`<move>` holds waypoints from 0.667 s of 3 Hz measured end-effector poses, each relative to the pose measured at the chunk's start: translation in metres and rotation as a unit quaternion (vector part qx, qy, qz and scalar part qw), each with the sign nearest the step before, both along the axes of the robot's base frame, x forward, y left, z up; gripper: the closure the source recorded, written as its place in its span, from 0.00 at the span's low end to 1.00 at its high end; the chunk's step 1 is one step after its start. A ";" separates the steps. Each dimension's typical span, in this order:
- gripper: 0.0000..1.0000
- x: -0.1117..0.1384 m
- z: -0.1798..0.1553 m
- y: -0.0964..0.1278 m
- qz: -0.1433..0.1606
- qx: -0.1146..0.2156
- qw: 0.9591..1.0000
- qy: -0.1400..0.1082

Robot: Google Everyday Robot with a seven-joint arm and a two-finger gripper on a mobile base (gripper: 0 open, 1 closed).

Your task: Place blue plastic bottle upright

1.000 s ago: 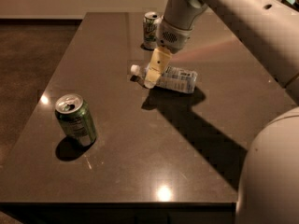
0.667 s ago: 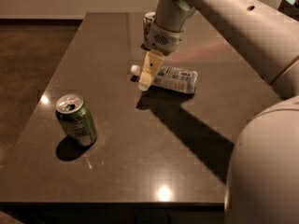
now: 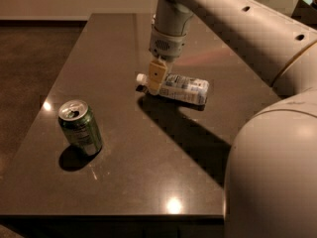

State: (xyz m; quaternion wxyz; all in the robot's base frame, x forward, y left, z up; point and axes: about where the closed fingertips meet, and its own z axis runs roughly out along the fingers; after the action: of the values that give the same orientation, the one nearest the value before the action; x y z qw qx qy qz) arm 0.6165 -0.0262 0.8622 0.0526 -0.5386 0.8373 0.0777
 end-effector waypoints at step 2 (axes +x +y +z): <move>0.88 -0.006 0.032 0.003 -0.048 0.034 0.998 -0.028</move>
Offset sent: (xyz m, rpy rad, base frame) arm -0.0146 0.0012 0.0701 0.1343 -0.1052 -0.1693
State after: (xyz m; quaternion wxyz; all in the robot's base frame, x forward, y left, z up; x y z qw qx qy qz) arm 0.6101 -0.0234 0.8944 0.0976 -0.4979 0.8571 0.0886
